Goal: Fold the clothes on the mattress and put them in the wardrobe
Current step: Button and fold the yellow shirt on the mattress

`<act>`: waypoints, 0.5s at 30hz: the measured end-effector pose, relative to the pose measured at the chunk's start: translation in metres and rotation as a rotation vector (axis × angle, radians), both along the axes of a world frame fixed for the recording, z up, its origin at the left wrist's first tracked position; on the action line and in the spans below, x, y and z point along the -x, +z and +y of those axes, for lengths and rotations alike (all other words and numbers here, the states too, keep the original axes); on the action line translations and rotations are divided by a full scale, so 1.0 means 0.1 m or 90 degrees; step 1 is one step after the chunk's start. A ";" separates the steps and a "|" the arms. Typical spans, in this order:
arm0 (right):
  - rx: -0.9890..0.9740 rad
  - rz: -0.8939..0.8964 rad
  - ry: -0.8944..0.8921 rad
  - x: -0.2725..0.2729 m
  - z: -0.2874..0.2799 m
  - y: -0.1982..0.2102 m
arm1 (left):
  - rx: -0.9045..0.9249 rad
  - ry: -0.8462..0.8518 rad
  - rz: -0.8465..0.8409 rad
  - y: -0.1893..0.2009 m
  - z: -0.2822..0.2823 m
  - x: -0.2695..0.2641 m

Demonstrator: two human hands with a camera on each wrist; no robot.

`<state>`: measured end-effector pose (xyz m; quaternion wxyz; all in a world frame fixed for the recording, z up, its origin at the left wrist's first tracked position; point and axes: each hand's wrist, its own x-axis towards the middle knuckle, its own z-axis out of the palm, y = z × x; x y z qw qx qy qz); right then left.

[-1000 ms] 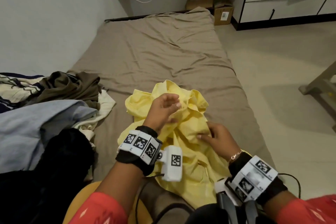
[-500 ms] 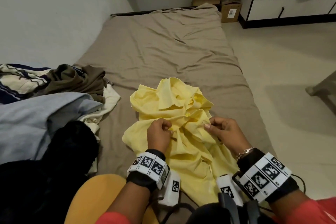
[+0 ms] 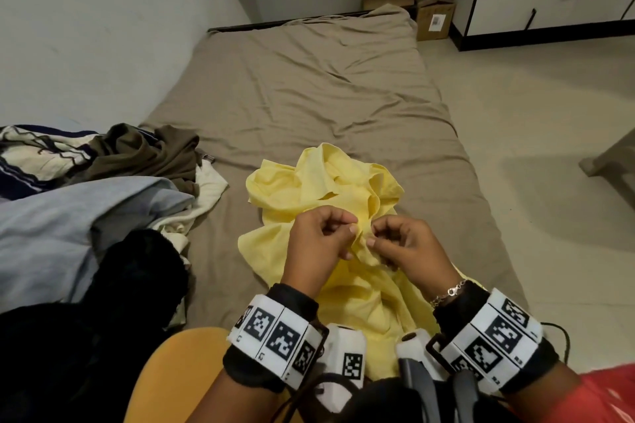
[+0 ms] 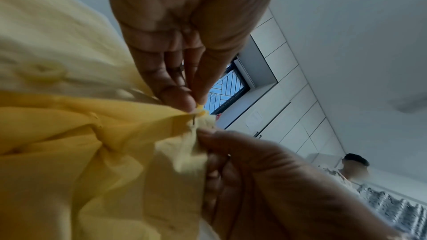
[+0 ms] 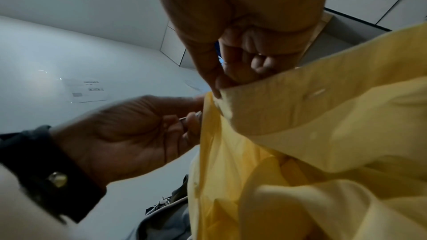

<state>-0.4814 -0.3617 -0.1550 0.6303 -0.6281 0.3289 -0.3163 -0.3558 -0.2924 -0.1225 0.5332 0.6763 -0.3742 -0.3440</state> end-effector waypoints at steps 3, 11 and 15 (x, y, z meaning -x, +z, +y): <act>-0.026 -0.016 -0.012 0.01 0.05 0.02 | -0.016 0.006 -0.034 -0.01 0.02 0.05; 0.009 -0.074 -0.152 -0.01 0.15 0.03 | -0.061 0.027 -0.243 0.01 0.04 0.10; 0.106 -0.013 -0.140 -0.03 0.19 -0.01 | -0.052 0.010 -0.209 0.03 0.04 0.13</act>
